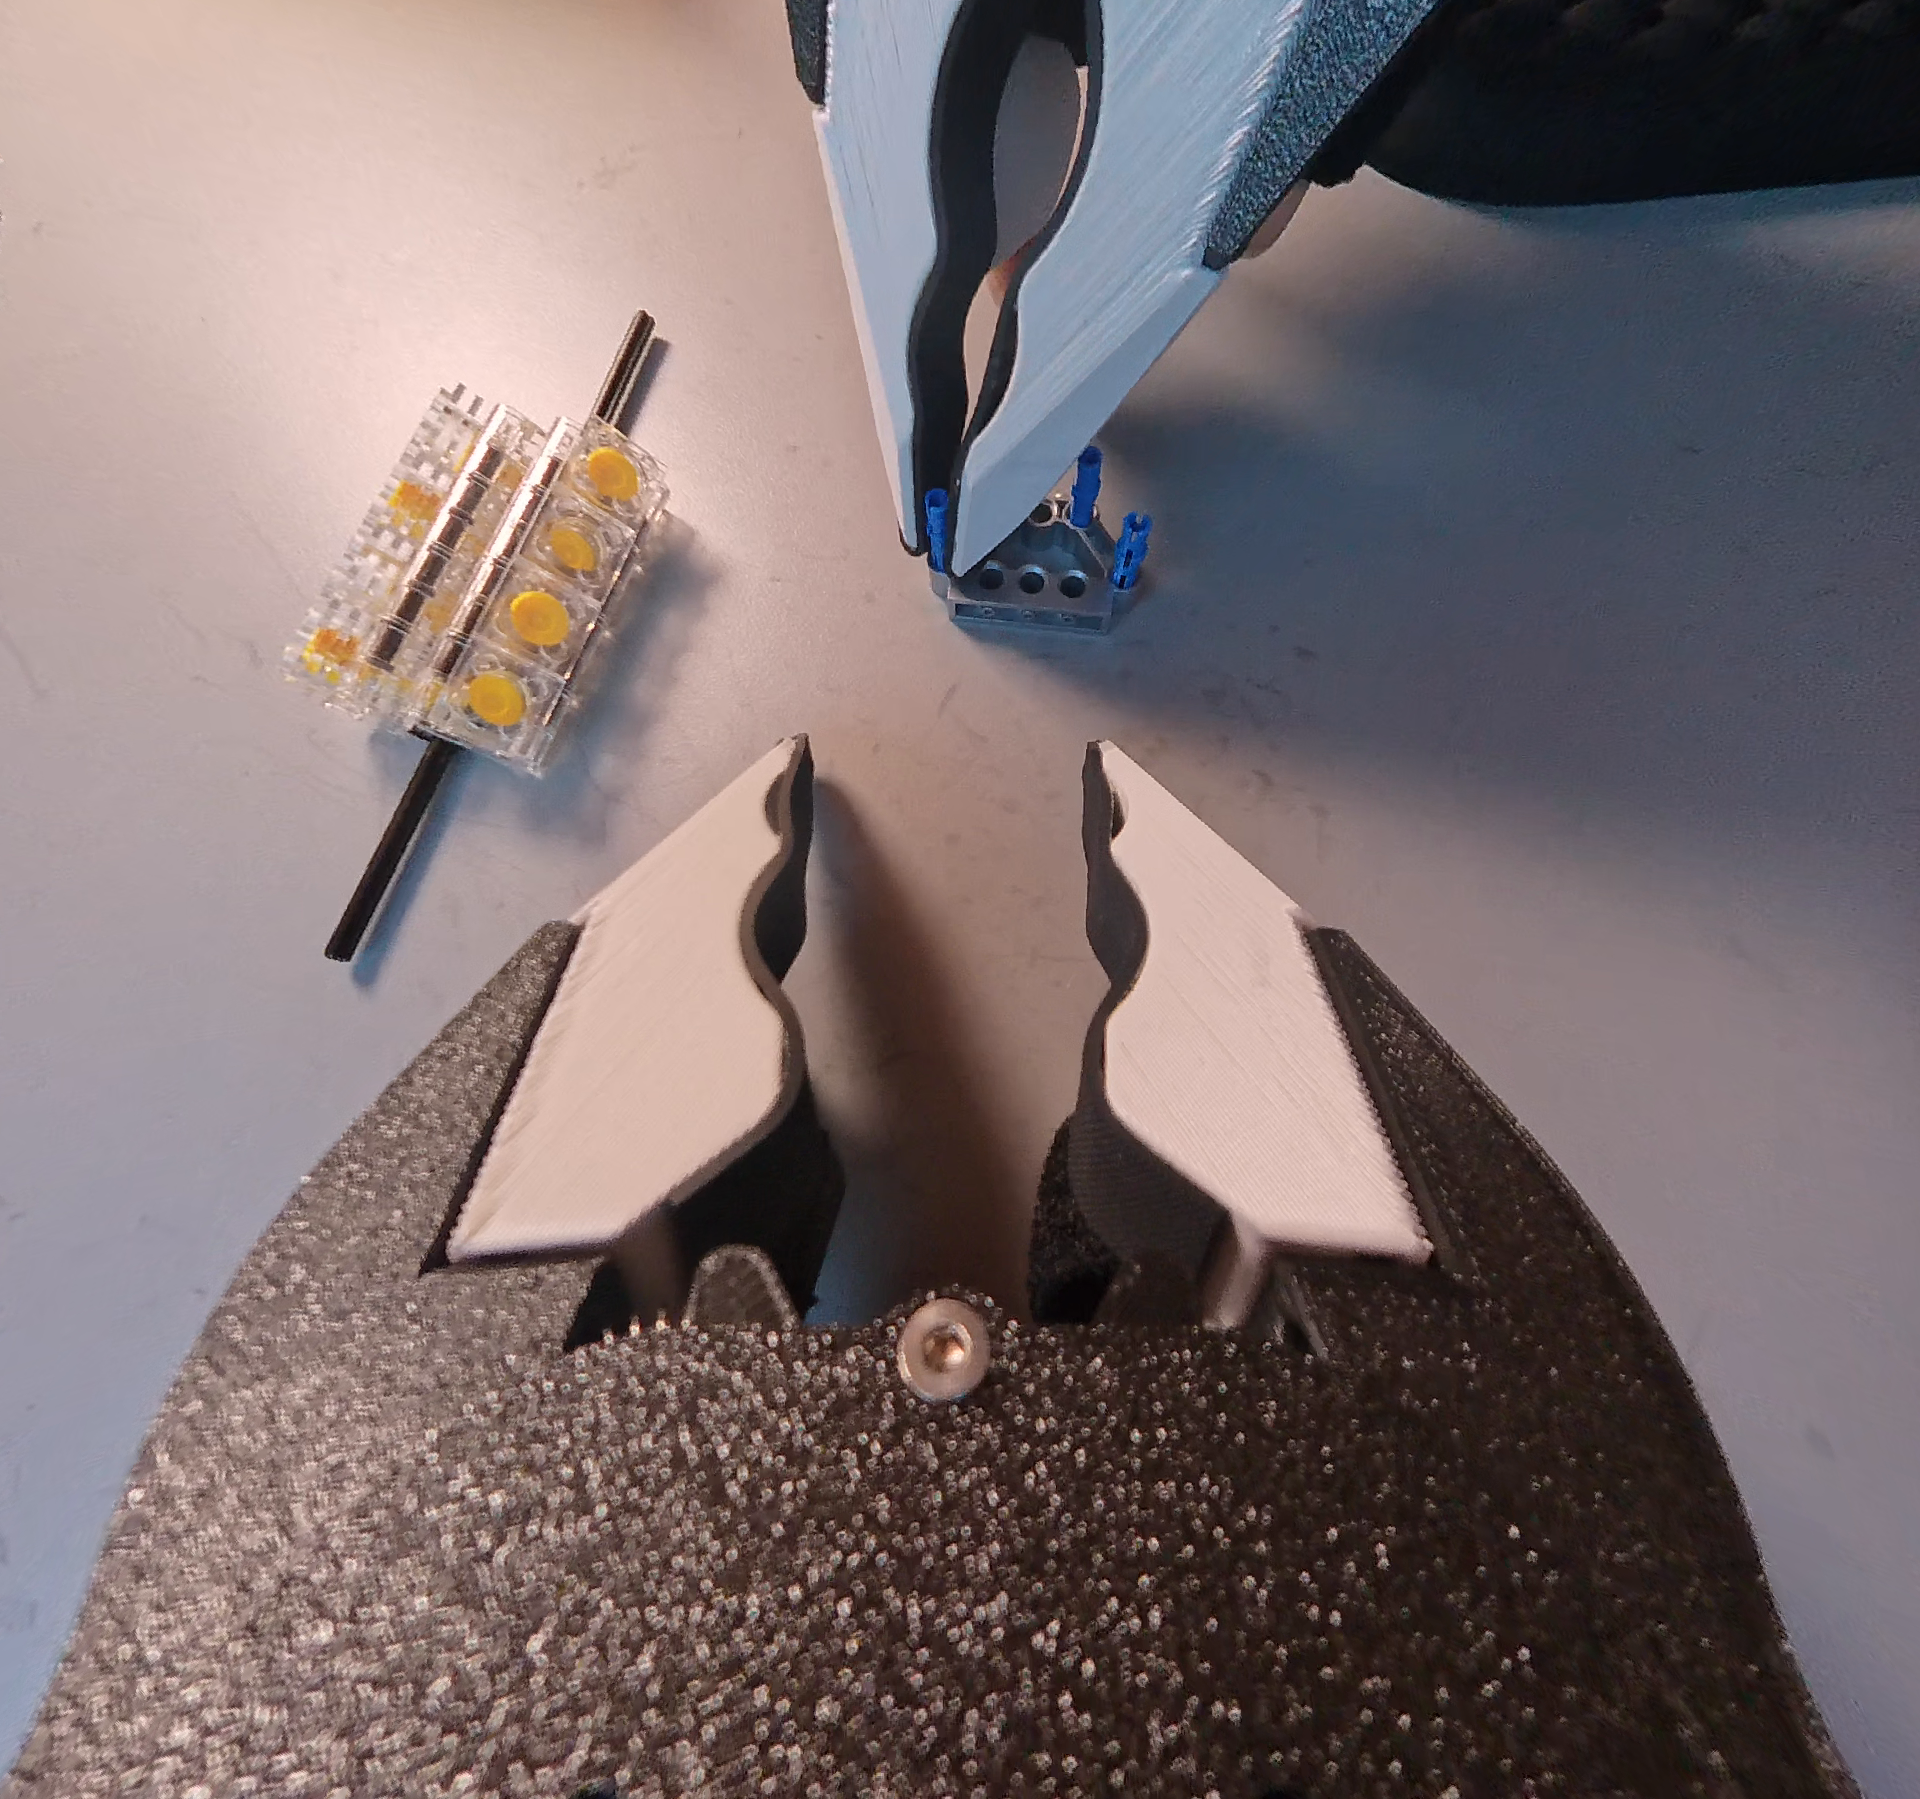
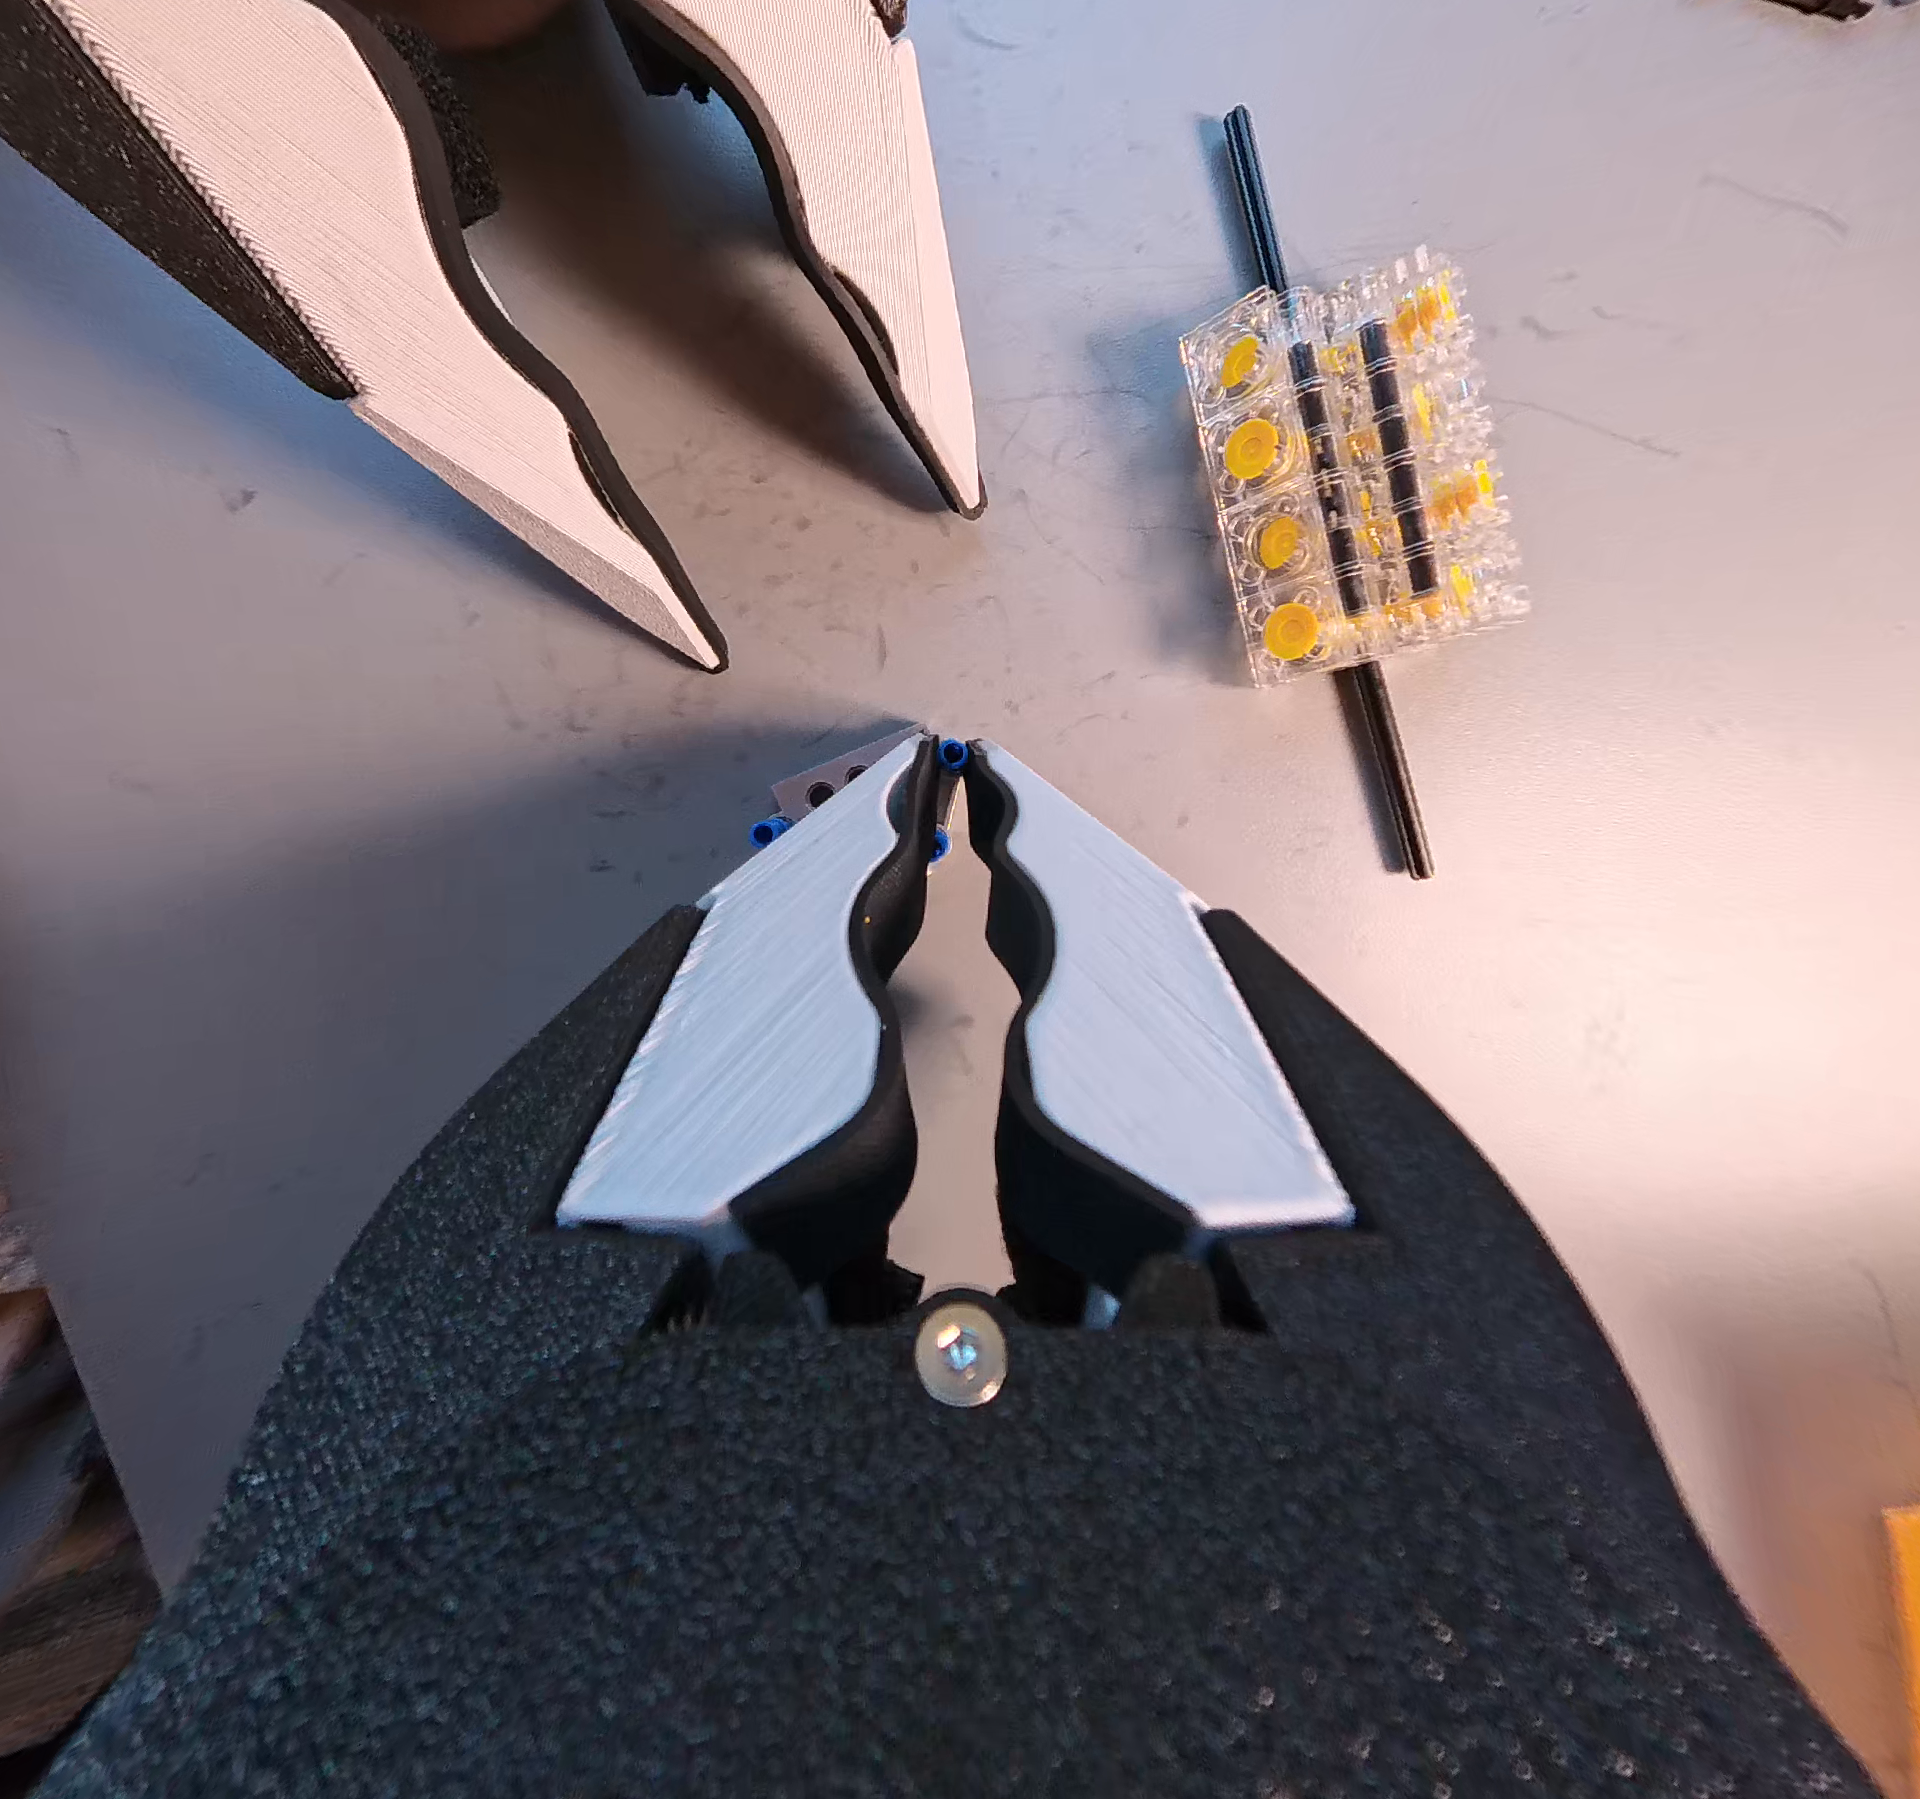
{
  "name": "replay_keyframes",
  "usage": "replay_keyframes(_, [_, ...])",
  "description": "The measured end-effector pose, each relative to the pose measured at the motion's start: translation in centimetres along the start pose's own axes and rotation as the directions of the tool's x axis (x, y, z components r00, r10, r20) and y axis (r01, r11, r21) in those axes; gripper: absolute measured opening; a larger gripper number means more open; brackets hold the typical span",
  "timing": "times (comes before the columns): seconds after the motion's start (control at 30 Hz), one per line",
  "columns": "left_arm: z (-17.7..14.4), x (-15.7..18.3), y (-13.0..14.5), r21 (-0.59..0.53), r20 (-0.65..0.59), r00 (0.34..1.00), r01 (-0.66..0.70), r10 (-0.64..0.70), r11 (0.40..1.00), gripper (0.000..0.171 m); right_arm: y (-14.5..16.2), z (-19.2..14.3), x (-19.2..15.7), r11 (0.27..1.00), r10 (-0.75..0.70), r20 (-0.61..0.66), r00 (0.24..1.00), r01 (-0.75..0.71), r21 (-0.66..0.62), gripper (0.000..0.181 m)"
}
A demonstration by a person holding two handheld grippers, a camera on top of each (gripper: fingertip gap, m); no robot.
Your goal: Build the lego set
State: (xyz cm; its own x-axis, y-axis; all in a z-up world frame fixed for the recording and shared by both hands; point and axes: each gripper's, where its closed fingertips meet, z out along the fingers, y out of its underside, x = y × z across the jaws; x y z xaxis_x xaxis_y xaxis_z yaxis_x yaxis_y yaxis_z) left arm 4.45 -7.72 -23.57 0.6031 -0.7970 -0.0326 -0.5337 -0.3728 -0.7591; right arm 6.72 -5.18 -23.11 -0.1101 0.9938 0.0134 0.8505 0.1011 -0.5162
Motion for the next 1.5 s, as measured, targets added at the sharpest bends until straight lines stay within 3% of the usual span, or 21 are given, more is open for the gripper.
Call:
replay_keyframes(0.5, [-0.1, 0.1, 0.1, 0.000, -0.003, 1.000, 0.002, -0.002, 1.000, 0.050, -0.9, -1.0, 0.1, 0.998, -0.016, 0.004, 1.000, 0.015, 0.055, 0.019])
replay_keyframes(0.6, [-0.1, 0.1, 0.1, 0.000, -0.003, 1.000, 0.002, -0.002, 1.000, 0.049, -0.5, -0.8, 0.1, 0.999, -0.043, -0.005, 0.999, 0.043, 0.016, 0.003])
replay_keyframes(0.97, [-0.2, 0.2, 0.2, -0.001, -0.002, 1.000, 0.002, -0.002, 1.000, 0.048, -0.2, -0.6, 0.0, 0.984, -0.140, -0.023, 0.990, 0.136, -0.118, 0.002])
replay_keyframes(1.23, [-0.3, 0.2, 0.2, 0.002, 0.018, 1.000, -0.009, 0.009, 1.000, 0.048, -0.3, -0.6, 0.1, 0.999, -0.043, -0.072, 0.996, 0.042, -0.011, 0.003])
replay_keyframes(1.27, [-0.3, 0.2, 0.2, 0.003, 0.023, 1.000, -0.013, 0.013, 1.000, 0.048, -0.2, -0.8, 0.3, 0.999, -0.040, -0.088, 0.995, 0.040, 0.004, 0.006])
replay_keyframes(1.37, [-0.4, 0.1, 0.2, 0.006, 0.039, 0.999, -0.018, 0.018, 1.000, 0.049, -0.1, -1.8, -0.1, 0.998, -0.014, -0.081, 0.997, 0.019, 0.052, 0.042])
replay_keyframes(1.5, [-0.6, 0.1, 0.4, 0.005, 0.047, 0.999, -0.011, 0.011, 1.000, 0.049, 0.7, -2.8, -1.6, 0.995, 0.047, -0.070, 0.996, -0.041, 0.090, 0.064])
